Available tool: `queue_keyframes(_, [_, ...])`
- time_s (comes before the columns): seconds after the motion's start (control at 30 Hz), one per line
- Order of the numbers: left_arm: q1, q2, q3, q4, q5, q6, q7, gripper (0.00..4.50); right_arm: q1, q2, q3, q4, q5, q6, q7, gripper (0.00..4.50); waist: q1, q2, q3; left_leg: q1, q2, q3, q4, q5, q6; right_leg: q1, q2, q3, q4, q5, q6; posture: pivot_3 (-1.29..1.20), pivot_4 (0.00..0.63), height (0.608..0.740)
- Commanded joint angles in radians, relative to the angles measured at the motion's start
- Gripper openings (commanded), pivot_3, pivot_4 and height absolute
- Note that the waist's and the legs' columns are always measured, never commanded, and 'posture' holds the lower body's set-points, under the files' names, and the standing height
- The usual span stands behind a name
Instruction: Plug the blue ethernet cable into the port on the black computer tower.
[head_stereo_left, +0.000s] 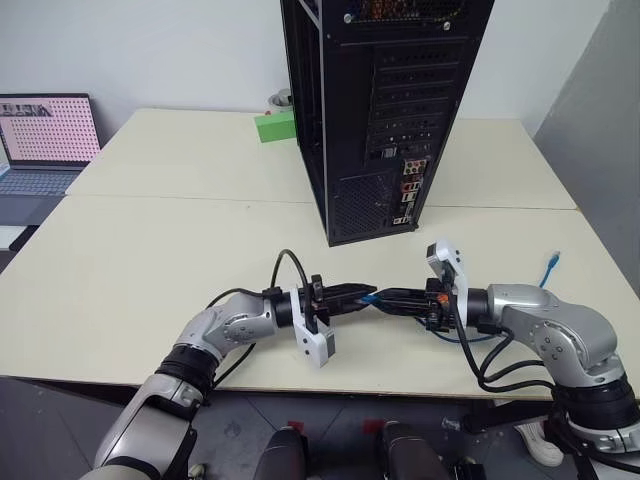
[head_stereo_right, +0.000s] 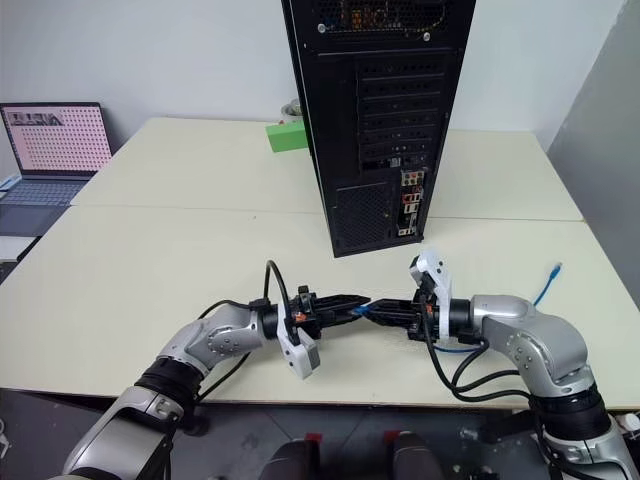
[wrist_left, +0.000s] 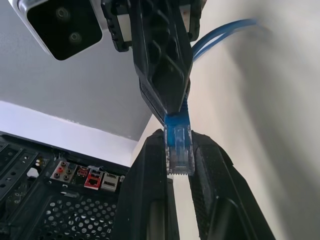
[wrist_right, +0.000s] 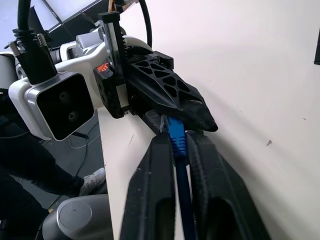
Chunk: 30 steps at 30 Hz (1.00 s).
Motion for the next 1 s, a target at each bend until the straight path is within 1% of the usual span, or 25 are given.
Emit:
queue_keyframes(0.03, [-0.013,0.001,-0.001,-0.032,-0.007,0.004,0.025,0.31,-0.025,0.007,0.01,-0.02,0.019,-0.013,0.016,0.0,0.0,0.0,0.0,0.0,0.0,0.0,0.0,0.0,0.0,0.0,0.0,0.0,0.0,0.0,0.0,0.0,0.15,0.74])
queue_keyframes(0.23, [-0.011,0.0,-0.011,-0.034,-0.008,0.02,0.023,0.31,-0.04,-0.008,0.009,-0.003,0.018,-0.007,0.031,0.0,0.0,0.0,0.0,0.0,0.0,0.0,0.0,0.0,0.0,0.0,0.0,0.0,0.0,0.0,0.0,0.0,0.15,0.74])
queue_keyframes(0.3, [-0.008,0.0,-0.017,-0.028,-0.025,0.047,0.006,1.01,-0.047,-0.016,0.01,0.003,0.014,-0.008,0.037,0.0,0.0,0.0,0.0,0.0,0.0,0.0,0.0,0.0,0.0,0.0,0.0,0.0,0.0,0.0,0.0,0.0,0.15,0.74])
queue_keyframes(0.33, [-0.006,0.0,-0.024,-0.02,-0.047,0.065,-0.015,1.05,-0.05,-0.022,0.009,0.005,0.01,-0.011,0.038,0.0,0.0,0.0,0.0,0.0,0.0,0.0,0.0,0.0,0.0,0.0,0.0,0.0,0.0,0.0,0.0,0.0,0.15,0.74])
queue_keyframes(0.37, [-0.001,0.001,-0.03,-0.014,-0.07,0.084,-0.036,1.21,-0.051,-0.028,0.008,0.005,0.006,-0.015,0.04,0.0,0.0,0.0,0.0,0.0,0.0,0.0,0.0,0.0,0.0,0.0,0.0,0.0,0.0,0.0,0.0,0.0,0.15,0.74])
queue_keyframes(0.43, [0.014,0.004,-0.041,-0.009,-0.136,0.132,-0.092,1.7,-0.053,-0.045,0.003,0.005,-0.009,-0.028,0.04,0.0,0.0,0.0,0.0,0.0,0.0,0.0,0.0,0.0,0.0,0.0,0.0,0.0,0.0,0.0,0.0,0.0,0.15,0.74])
queue_keyframes(0.5, [0.042,0.003,-0.038,-0.031,-0.232,0.219,-0.163,2.01,-0.049,-0.069,-0.011,0.006,-0.032,-0.053,0.037,0.0,-0.001,0.0,0.0,0.0,0.0,0.0,0.0,0.0,0.0,0.0,0.0,0.0,0.0,0.0,0.0,0.0,0.15,0.74])
queue_keyframes(0.57, [0.08,0.0,-0.034,-0.087,-0.335,0.344,-0.253,2.38,-0.046,-0.082,-0.047,0.01,-0.043,-0.076,0.014,0.0,-0.002,0.0,0.0,0.0,0.0,0.0,0.0,0.0,0.0,0.0,0.0,0.0,0.0,0.0,0.0,0.0,0.15,0.74])
queue_keyframes(0.6, [0.103,-0.011,-0.024,-0.136,-0.395,0.423,-0.284,2.64,-0.046,-0.083,-0.066,0.015,-0.055,-0.093,-0.005,0.0,-0.003,0.0,0.0,0.0,0.0,0.0,0.0,0.0,0.0,0.0,0.0,0.0,0.0,0.0,0.0,0.0,0.15,0.74])
queue_keyframes(0.63, [0.12,-0.019,-0.015,-0.175,-0.435,0.481,-0.305,2.74,-0.046,-0.083,-0.078,0.016,-0.064,-0.105,-0.019,0.0,-0.003,0.0,0.0,0.0,0.0,0.0,0.0,0.0,0.0,0.0,0.0,0.0,0.0,0.0,0.0,0.0,0.15,0.74])
queue_keyframes(0.67, [0.138,-0.03,-0.005,-0.23,-0.477,0.572,-0.327,3.08,-0.049,-0.076,-0.091,0.019,-0.075,-0.116,-0.046,0.0,-0.002,0.0,0.0,0.0,0.0,0.0,0.0,0.0,0.0,0.0,0.0,0.0,0.0,0.0,0.0,0.0,0.15,0.74])
queue_keyframes(0.73, [0.165,-0.07,0.021,-0.342,-0.568,0.784,-0.339,3.41,-0.063,-0.049,-0.111,0.023,-0.112,-0.147,-0.116,0.0,-0.002,0.0,0.0,0.0,0.0,0.0,0.0,0.0,0.0,0.0,0.0,0.0,0.0,0.0,0.0,0.0,0.15,0.74])
queue_keyframes(0.77, [0.168,-0.101,0.034,-0.413,-0.612,0.917,-0.325,3.41,-0.082,-0.02,-0.115,0.03,-0.145,-0.163,-0.181,0.0,-0.002,0.0,0.0,0.0,0.0,0.0,0.0,0.0,0.0,0.0,0.0,0.0,0.0,0.0,0.0,0.0,0.15,0.74])
queue_keyframes(0.83, [0.16,-0.156,0.055,-0.528,-0.661,1.123,-0.289,3.41,-0.113,0.027,-0.105,0.036,-0.207,-0.186,-0.28,0.0,-0.003,0.0,0.0,0.0,0.0,0.0,0.0,0.0,0.0,0.0,0.0,0.0,0.001,0.0,0.0,0.0,0.15,0.74])
queue_keyframes(0.93, [0.132,-0.218,0.074,-0.624,-0.659,1.343,-0.223,3.41,-0.158,0.11,-0.098,0.06,-0.286,-0.194,-0.429,0.0,-0.004,0.0,0.0,0.0,0.0,-0.001,0.0,0.0,0.0,0.0,0.001,0.0,0.001,0.0,0.0,0.0,0.15,0.74])
queue_keyframes(1.0, [0.115,-0.24,0.077,-0.655,-0.639,1.434,-0.187,3.41,-0.182,0.154,-0.097,0.081,-0.321,-0.198,-0.494,0.0,-0.006,0.0,0.0,0.0,0.0,-0.001,0.0,0.0,0.0,-0.001,0.001,0.0,0.001,0.0,0.0,0.0,0.15,0.74])
